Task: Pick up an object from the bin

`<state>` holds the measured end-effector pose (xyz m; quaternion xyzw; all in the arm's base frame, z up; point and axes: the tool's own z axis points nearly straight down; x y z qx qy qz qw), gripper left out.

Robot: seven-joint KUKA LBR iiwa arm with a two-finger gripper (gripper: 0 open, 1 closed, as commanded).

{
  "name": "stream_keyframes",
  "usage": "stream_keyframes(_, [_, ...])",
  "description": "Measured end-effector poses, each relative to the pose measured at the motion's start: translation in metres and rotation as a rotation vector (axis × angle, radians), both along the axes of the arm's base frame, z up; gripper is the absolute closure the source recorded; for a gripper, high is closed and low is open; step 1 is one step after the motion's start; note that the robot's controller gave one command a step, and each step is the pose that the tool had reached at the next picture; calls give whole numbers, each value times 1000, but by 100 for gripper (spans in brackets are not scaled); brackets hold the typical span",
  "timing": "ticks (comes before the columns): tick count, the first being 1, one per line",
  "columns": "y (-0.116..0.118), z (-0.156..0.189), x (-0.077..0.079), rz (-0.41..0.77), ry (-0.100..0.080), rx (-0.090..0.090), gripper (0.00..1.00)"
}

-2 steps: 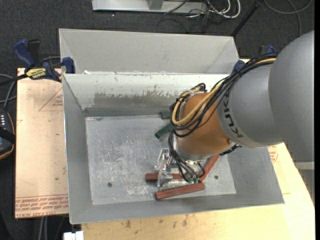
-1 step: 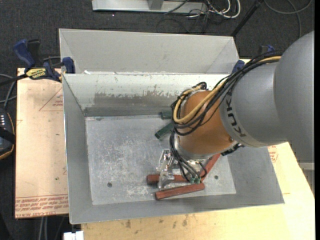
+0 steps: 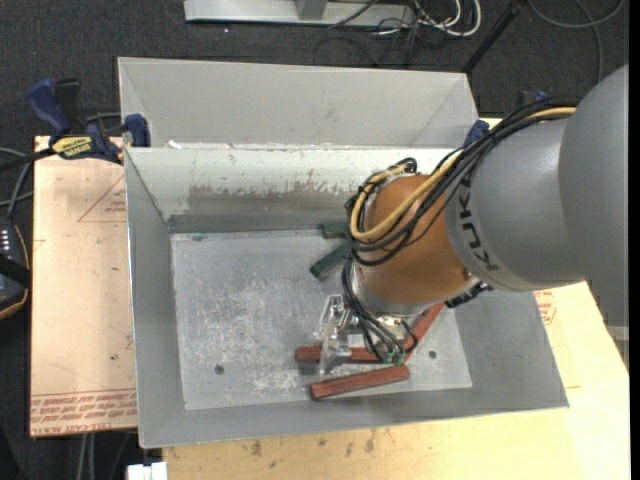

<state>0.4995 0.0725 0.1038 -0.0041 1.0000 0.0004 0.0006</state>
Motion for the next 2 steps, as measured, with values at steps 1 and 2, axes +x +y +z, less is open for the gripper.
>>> stream_keyframes(1, [0,9,1,0,-2,0,100])
stream_keyframes(2, [0,17,0,-1,3,0,100])
